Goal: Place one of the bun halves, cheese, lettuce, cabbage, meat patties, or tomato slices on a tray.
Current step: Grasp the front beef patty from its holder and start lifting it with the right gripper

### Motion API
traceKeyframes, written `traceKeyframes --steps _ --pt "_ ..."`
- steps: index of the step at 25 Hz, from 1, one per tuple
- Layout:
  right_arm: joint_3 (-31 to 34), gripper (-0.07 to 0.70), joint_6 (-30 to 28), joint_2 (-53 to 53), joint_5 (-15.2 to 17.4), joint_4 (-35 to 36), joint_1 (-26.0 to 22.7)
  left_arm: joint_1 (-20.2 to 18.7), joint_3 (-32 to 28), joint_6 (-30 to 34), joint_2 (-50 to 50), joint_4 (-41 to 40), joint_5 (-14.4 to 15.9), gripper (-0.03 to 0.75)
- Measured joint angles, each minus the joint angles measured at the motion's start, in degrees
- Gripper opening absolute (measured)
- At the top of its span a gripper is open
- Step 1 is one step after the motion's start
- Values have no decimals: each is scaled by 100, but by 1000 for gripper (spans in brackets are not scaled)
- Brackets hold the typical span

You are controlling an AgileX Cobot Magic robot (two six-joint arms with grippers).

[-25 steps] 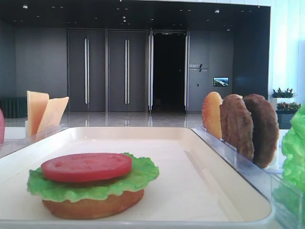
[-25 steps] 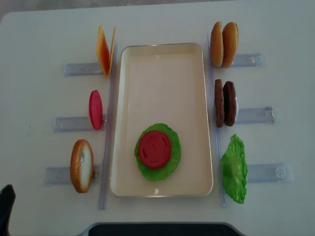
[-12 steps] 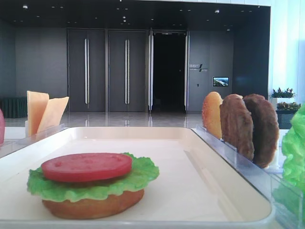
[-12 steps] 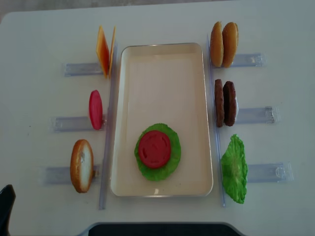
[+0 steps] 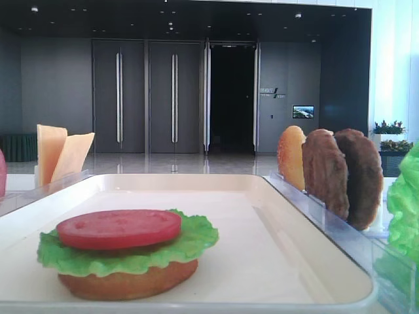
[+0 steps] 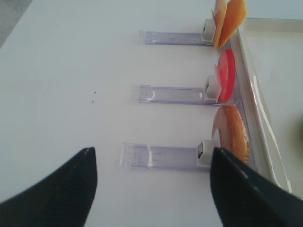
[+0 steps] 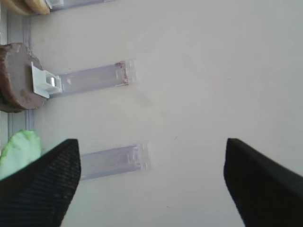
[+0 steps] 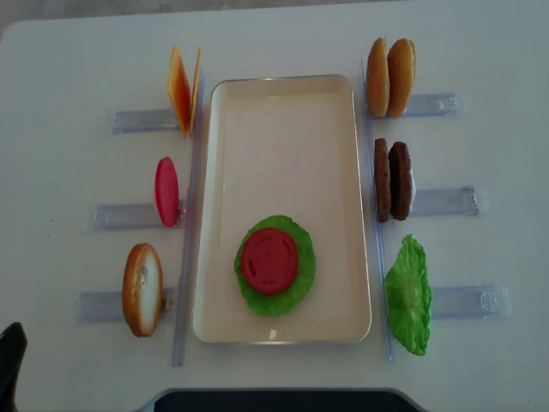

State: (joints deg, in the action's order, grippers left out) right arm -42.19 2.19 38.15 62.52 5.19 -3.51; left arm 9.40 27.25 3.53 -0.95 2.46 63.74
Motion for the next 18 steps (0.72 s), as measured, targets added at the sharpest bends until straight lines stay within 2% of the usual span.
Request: traceKeyframes --steps 5,10,18 --pt "-643 610 0 1443 0 173 0 0 0 0 0 0 0 573" --pt "-1286 608 0 2424 76 194 0 0 0 0 0 0 0 573" --pt "-1718 601 0 3257 130 154 0 0 0 0 0 0 0 573"
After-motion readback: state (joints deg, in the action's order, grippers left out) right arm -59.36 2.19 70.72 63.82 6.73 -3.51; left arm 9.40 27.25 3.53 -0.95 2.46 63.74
